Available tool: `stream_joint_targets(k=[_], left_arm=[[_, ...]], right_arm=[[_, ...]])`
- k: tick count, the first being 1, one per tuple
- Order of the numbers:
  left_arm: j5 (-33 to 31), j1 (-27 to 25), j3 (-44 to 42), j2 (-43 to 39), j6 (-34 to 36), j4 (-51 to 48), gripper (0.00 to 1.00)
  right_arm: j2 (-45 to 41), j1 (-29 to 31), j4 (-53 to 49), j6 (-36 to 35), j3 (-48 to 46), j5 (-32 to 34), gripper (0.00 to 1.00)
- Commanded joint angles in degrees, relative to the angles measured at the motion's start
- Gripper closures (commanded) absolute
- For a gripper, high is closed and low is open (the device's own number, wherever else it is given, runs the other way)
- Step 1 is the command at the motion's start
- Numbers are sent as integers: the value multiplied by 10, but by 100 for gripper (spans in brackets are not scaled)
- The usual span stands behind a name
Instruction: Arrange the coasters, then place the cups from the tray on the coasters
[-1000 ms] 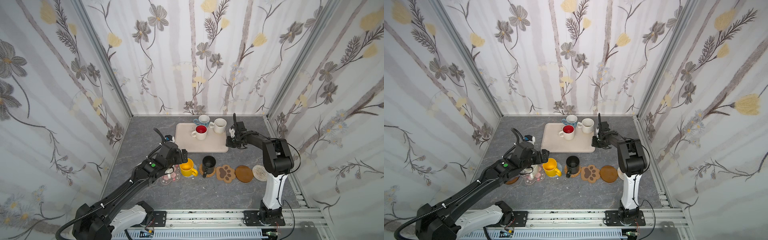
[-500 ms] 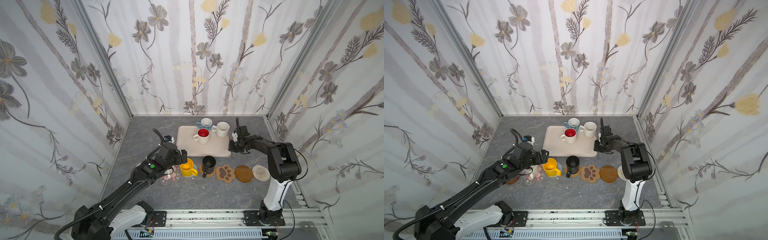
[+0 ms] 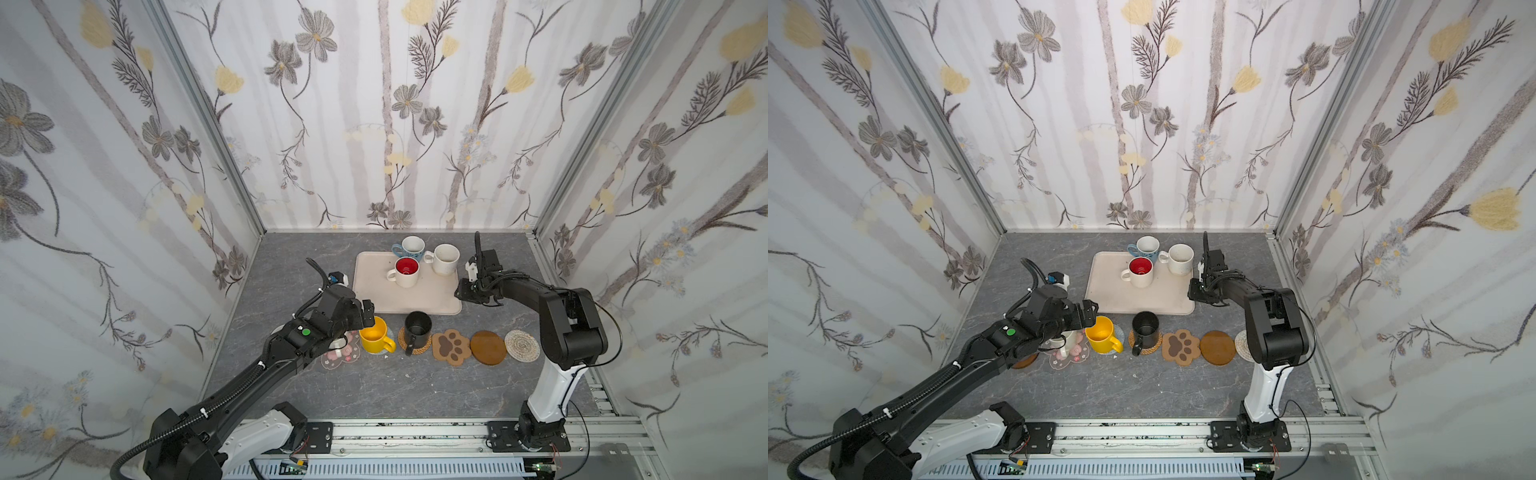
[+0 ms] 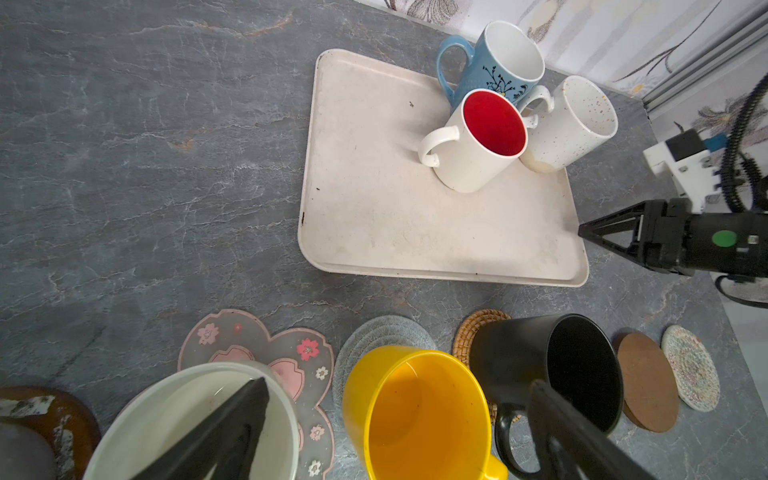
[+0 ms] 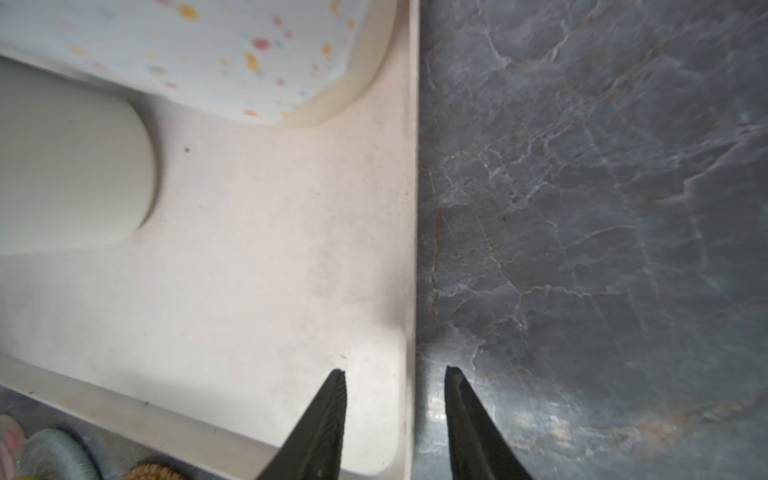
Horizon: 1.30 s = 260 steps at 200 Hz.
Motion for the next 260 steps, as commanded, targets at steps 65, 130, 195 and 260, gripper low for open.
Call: stream_joint_targets(k=[65, 130, 195, 260], left_arm=[[-16, 1, 20, 6, 20, 13, 0], [12, 23, 86, 64, 47, 13, 0], [33, 69, 145, 123, 69, 13, 0], [47, 100, 136, 142, 68, 14, 0]], right_arm=[[3, 23, -94, -20, 187, 49, 82], [133, 62, -170, -36, 439, 69, 82], [234, 80, -177, -42, 568, 62, 79], [273, 86, -142, -27, 576, 67, 82]])
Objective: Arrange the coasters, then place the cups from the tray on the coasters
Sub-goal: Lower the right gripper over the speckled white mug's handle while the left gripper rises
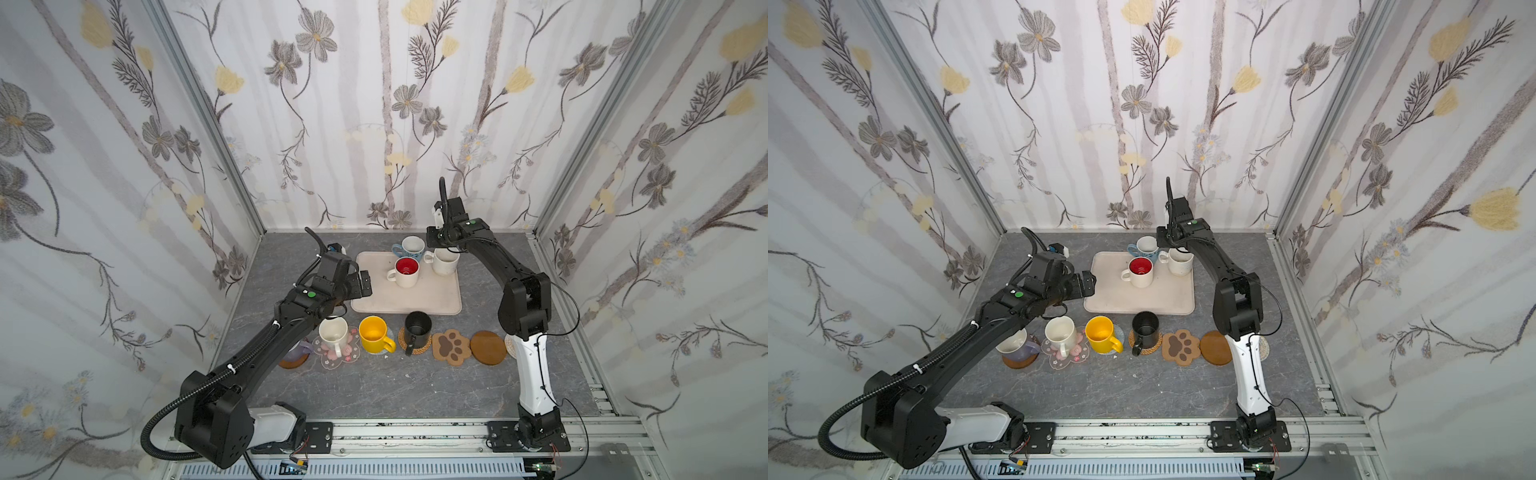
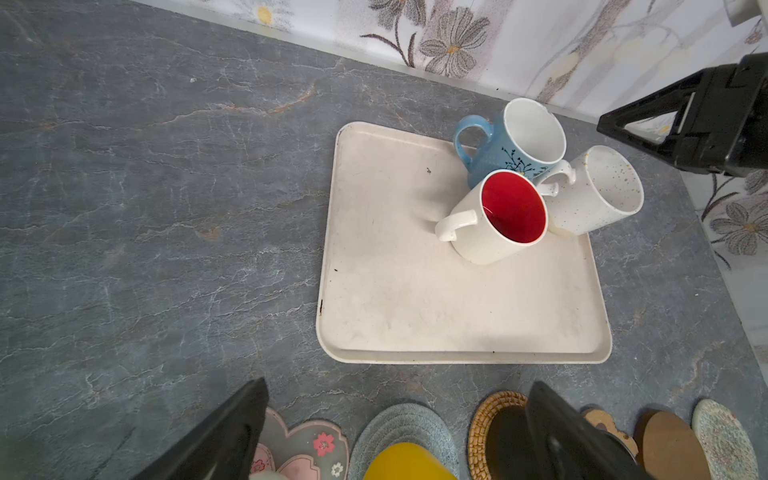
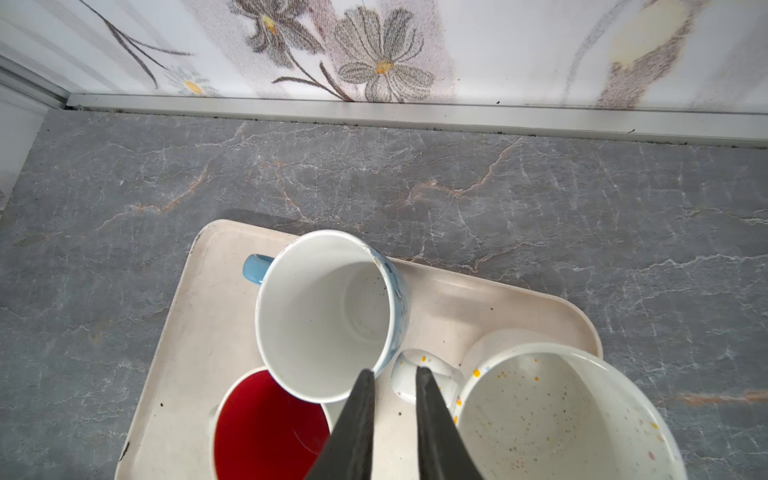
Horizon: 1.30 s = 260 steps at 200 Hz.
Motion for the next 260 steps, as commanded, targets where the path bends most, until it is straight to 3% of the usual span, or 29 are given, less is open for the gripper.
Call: stream_joint_targets(k=[1, 11, 51, 260], left_arm=[[6, 3, -5, 1, -1, 12, 0], [5, 4, -8, 1, 0, 12, 0], [7, 5, -17, -5, 0, 13, 0], [20, 5, -38, -50, -6, 18, 0]], right_arm=[[10, -2, 33, 8, 8, 2, 82], [14, -2, 34, 11, 9, 2, 87], [30, -2, 38, 19, 13, 2, 92], [41, 8, -16, 6, -7, 3, 95]])
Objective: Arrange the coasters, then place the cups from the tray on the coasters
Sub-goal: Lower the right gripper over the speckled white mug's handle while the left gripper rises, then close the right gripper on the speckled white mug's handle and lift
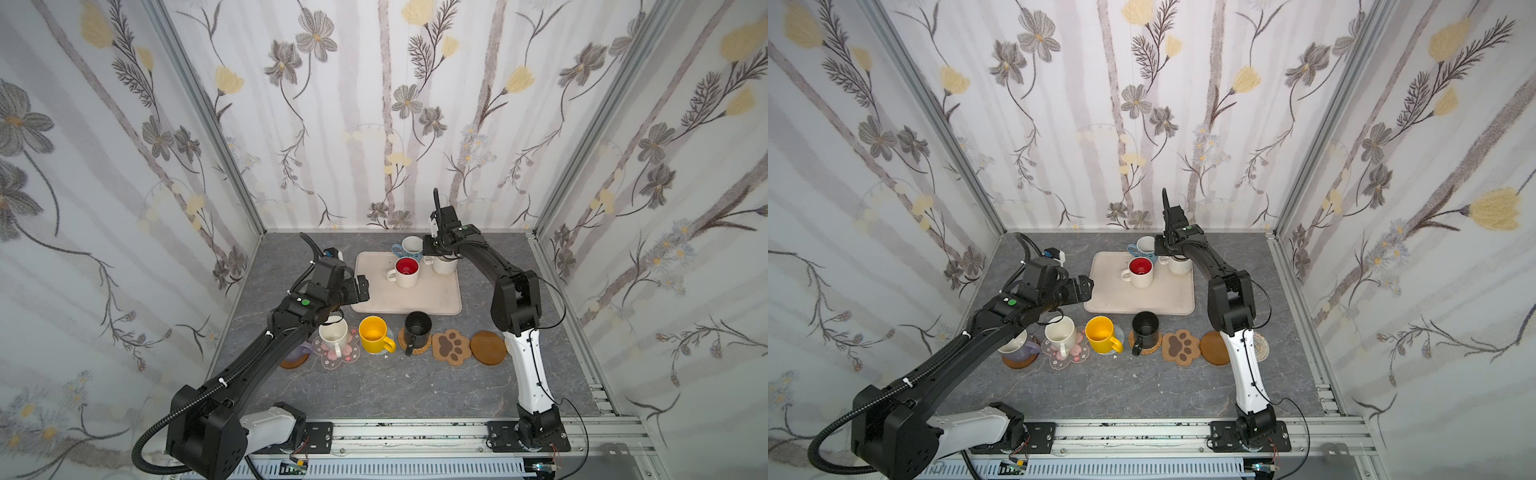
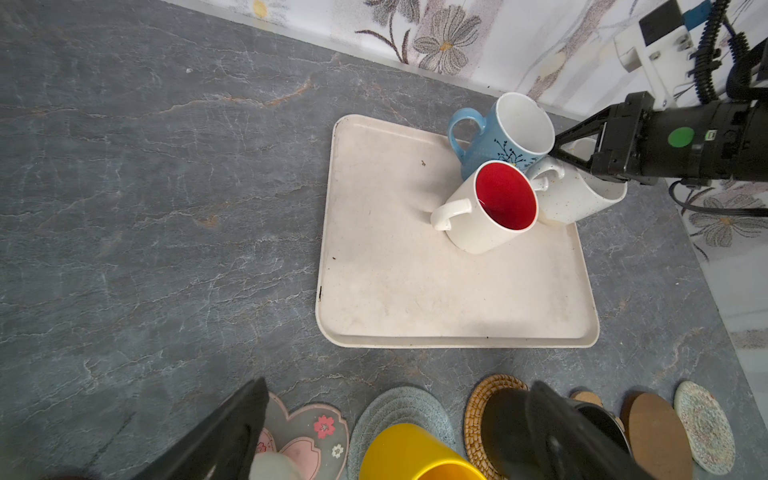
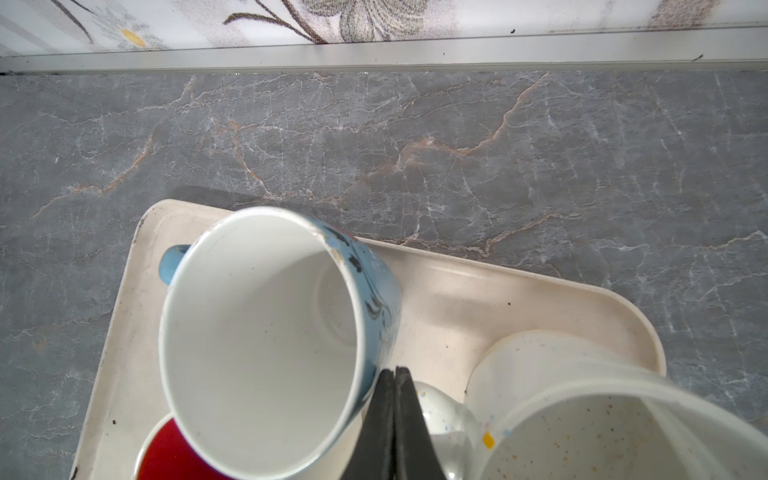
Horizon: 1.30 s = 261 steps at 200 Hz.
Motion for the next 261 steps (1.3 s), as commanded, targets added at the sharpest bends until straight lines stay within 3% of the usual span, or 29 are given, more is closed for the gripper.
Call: stream_joint_targets(k=[1, 149, 261], left_arm=[[2, 1, -2, -5, -6, 12, 0], [11, 1, -5, -4, -10, 16, 0], [10, 2, -6, 2, -2, 16, 0]], right_arm=[[-12, 3, -15, -9, -13, 8, 95], [-147, 12, 22, -33, -214, 65, 94], [-242, 13, 36, -30, -309, 103, 54]])
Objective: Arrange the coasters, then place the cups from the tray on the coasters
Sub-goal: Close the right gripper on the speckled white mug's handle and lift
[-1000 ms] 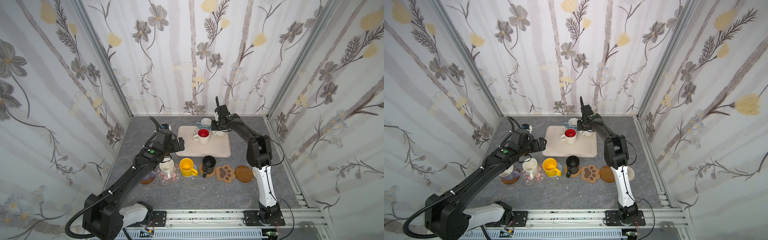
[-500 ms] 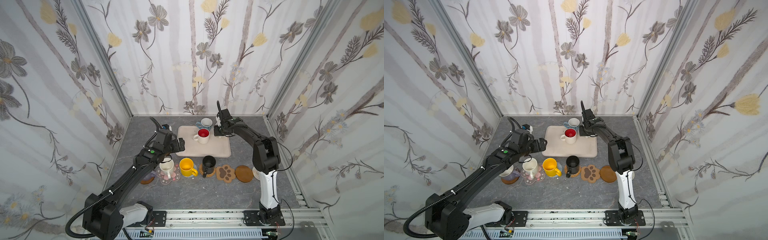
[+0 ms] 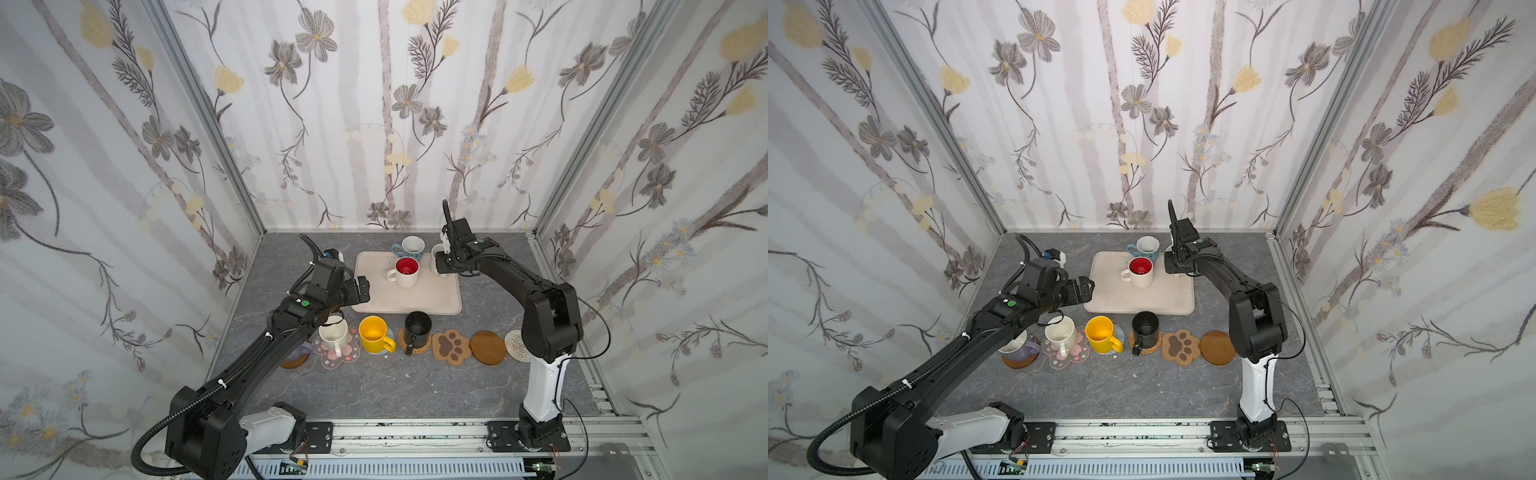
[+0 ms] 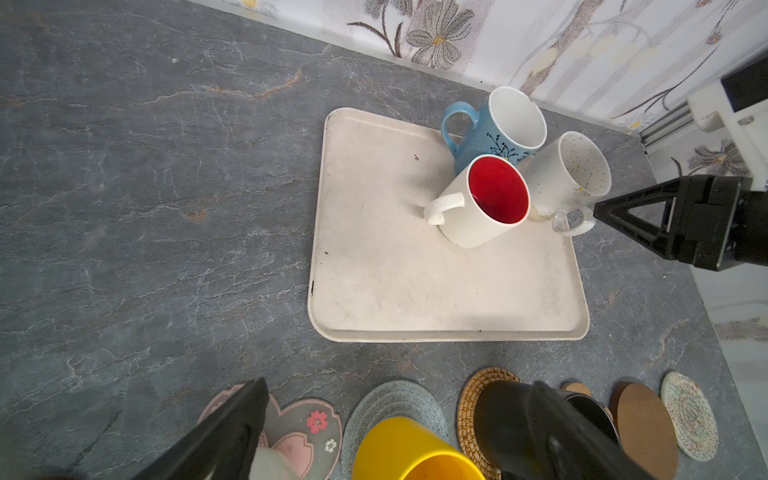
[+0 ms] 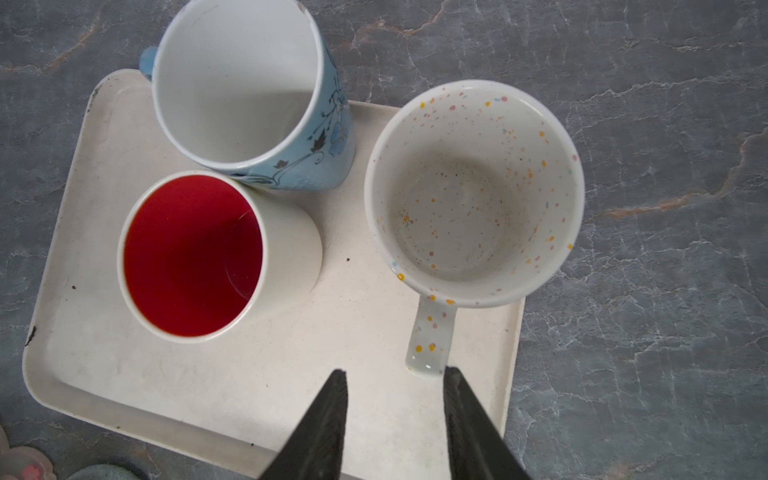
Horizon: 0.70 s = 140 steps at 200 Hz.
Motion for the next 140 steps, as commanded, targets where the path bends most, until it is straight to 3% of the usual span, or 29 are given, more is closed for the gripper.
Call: stream_joint_targets(k=[1, 50, 140], left_arm=[[-2, 1, 0, 3, 2, 14, 0], [-4, 1, -2, -1, 4, 14, 0], [-1, 2, 0, 4, 5, 14, 0]], right_arm=[[-6, 0, 19, -1, -11, 25, 54], [21, -12, 44, 13, -15, 12, 51], [82, -13, 43, 15, 32, 25, 60]])
